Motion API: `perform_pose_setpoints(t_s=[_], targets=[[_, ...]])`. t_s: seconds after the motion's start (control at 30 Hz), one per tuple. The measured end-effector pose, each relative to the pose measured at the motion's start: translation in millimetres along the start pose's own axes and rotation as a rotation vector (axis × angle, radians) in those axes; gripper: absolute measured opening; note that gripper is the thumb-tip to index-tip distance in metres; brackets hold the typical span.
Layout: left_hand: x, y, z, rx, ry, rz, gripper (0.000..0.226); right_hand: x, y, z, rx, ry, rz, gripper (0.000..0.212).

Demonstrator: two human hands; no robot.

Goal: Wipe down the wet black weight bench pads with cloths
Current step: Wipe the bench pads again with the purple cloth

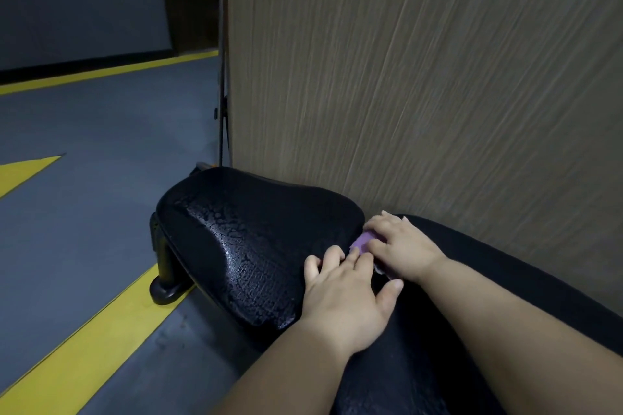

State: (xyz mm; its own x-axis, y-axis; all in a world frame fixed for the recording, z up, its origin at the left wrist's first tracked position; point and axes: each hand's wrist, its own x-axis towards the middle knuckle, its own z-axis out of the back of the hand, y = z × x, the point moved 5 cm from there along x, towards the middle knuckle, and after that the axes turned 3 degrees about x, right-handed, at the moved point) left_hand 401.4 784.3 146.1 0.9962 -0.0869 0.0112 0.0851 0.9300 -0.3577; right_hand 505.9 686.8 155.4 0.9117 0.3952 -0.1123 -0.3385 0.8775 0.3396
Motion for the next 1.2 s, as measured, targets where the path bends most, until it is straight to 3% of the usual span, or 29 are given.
perform_pose_setpoints(t_s=[0.17,0.37,0.67,0.83,0.93,1.0,1.07,1.2], targets=[[3,-8,5,-0.125,-0.033,0.054,0.061,14,-8,8,0.111,-0.008,-0.108,0.042],[8,1,4,-0.136,-0.040,0.078,0.067,11,-4,8,0.077,-0.091,-0.035,0.005],[12,-9,6,-0.097,-0.044,0.104,0.067,0,-2,19,0.060,-0.187,-0.072,0.045],[9,-9,10,-0.076,-0.057,0.101,0.068,5,4,13,0.096,-0.069,-0.084,0.028],[6,-5,10,-0.113,-0.075,0.097,0.069,4,14,15,-0.006,-0.158,-0.109,0.022],[4,-1,12,-0.148,-0.081,0.100,0.063,1,20,17,-0.160,-0.232,-0.153,0.020],[4,4,17,-0.207,-0.092,0.110,0.052,2,23,14,-0.242,-0.186,-0.180,0.026],[1,17,30,-0.249,-0.174,0.127,0.026,6,25,10,-0.202,-0.083,-0.178,0.042]])
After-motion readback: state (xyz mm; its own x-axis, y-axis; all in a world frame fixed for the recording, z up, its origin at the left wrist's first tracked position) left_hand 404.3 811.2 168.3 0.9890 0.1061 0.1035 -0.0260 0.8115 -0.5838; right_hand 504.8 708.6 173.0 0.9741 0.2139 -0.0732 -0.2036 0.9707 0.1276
